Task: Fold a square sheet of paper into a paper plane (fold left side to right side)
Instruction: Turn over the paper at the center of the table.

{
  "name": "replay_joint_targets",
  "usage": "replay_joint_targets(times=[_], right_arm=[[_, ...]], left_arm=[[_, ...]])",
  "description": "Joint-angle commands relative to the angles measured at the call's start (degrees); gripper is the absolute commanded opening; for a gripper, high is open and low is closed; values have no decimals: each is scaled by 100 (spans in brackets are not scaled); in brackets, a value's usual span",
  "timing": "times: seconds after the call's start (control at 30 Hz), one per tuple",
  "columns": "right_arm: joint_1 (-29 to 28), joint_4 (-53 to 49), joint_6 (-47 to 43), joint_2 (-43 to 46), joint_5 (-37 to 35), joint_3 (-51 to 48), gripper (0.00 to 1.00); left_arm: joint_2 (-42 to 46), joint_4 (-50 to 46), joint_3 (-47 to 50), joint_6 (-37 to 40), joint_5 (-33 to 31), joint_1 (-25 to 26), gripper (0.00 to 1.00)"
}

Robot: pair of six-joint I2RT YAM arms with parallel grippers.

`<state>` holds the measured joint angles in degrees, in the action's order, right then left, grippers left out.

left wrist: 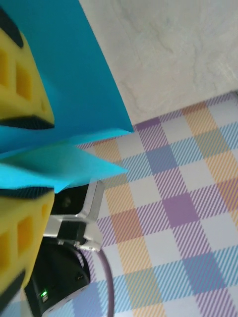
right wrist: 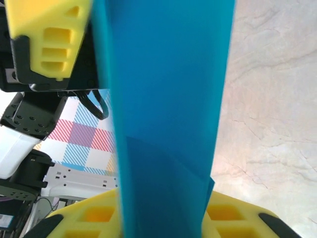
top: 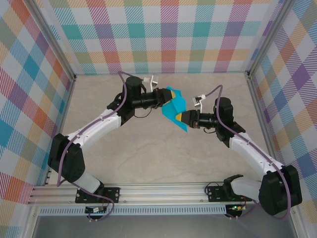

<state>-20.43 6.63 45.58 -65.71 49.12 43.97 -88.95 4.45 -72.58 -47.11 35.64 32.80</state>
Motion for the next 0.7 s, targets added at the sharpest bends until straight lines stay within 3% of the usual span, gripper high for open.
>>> replay_joint_targets(times=[0.0,0.13,0.27,0.43,0.67], right_arm=[[-122,-1422,-1031,137,-484,481,26],[-337,-2672,-1863,31,-1128,878,25],[-745,-3556,-2402,-220,-2039,1237,24],[-1754,-4992,-2913,-1029,-4289,2087,20],[-3067,-6614,-2873,-2643,-7369,3393,7]], left_arm=[[549,-1171,-256,960,-618,-89,52],[1267,-2520,-215,1889,-2068,-81,66],[2119,-2770,230,2232,-2967,-82,70],[3169,-2684,863,2411,-3764,-80,71],[4495,-2535,1559,2390,-5062,-80,73]])
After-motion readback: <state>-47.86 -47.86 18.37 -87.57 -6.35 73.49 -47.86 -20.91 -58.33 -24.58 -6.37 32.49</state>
